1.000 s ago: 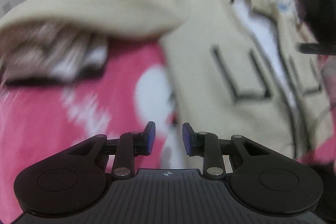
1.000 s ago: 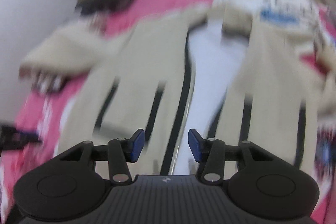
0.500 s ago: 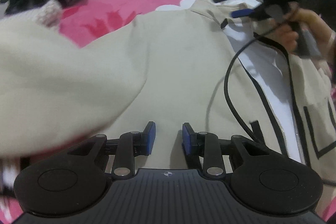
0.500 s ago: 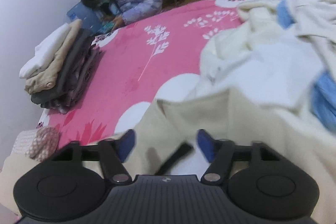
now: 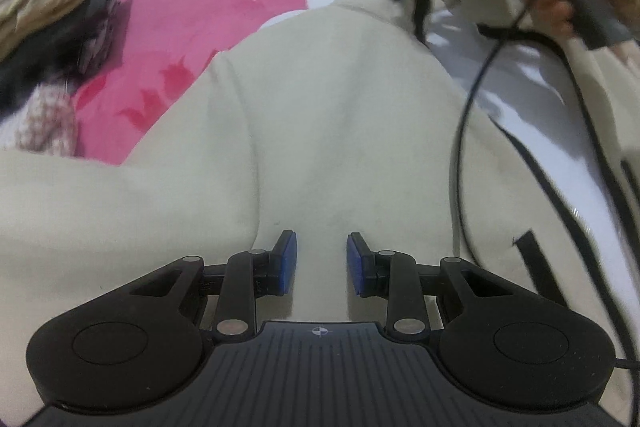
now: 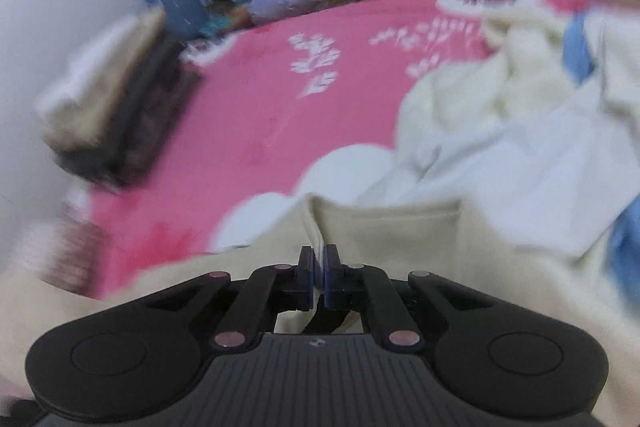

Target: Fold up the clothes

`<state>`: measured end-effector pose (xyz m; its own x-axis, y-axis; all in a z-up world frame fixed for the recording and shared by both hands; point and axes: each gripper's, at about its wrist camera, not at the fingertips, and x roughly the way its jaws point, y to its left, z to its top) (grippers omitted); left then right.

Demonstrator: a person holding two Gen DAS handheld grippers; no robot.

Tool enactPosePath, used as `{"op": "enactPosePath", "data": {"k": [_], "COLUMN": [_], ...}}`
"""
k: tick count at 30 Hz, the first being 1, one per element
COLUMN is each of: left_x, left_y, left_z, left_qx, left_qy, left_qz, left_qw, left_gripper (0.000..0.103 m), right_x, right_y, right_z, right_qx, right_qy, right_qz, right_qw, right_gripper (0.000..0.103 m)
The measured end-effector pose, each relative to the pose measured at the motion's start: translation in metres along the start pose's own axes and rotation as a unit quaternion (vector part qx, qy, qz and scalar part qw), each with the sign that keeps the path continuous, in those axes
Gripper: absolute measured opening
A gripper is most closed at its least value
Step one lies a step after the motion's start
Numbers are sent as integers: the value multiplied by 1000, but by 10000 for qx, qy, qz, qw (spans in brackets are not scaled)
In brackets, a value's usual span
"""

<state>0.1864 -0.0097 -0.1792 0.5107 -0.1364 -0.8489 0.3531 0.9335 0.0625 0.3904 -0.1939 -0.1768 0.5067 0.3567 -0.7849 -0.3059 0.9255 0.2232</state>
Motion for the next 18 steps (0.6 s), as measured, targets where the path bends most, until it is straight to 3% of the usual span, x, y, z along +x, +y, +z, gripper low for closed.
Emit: {"op": "enactPosePath", "data": {"k": [3, 6, 7, 11, 13, 16, 18], "left_x": [0, 0, 0, -1, 0, 0, 1], "left_y": [0, 1, 1, 1, 2, 4, 4], "left_z": [-1, -1, 0, -1, -1, -1, -1], "left_qx": [61, 43, 32, 37, 44, 57, 70], "left_qy": [27, 56, 63, 67, 58, 45, 40], "left_qz": [25, 17, 11, -11, -24, -39, -43], "left_qw": [10000, 10000, 10000, 10000, 10000, 10000, 10000], "left_gripper": [28, 28, 28, 28, 28, 28, 28], "right_x": [26, 47, 46, 5, -30, -73, -81], "right_y": [21, 42, 43, 11, -4, -10, 5], "right_z": [-13, -35, -38, -16, -9, -2, -6], "right_qx": [-871, -2001, -2090, -988, -591, -586, -1075], "right_qy": [-29, -337, -388, -655, -1116, -1328, -1015], "right_qz": [-705, -1341, -1370, -806, -822, -446, 30], "right_qw": [9937, 9700, 9675, 9897, 9886, 9884, 9890], "right_gripper": [8, 13, 14, 21, 24, 28, 27]}}
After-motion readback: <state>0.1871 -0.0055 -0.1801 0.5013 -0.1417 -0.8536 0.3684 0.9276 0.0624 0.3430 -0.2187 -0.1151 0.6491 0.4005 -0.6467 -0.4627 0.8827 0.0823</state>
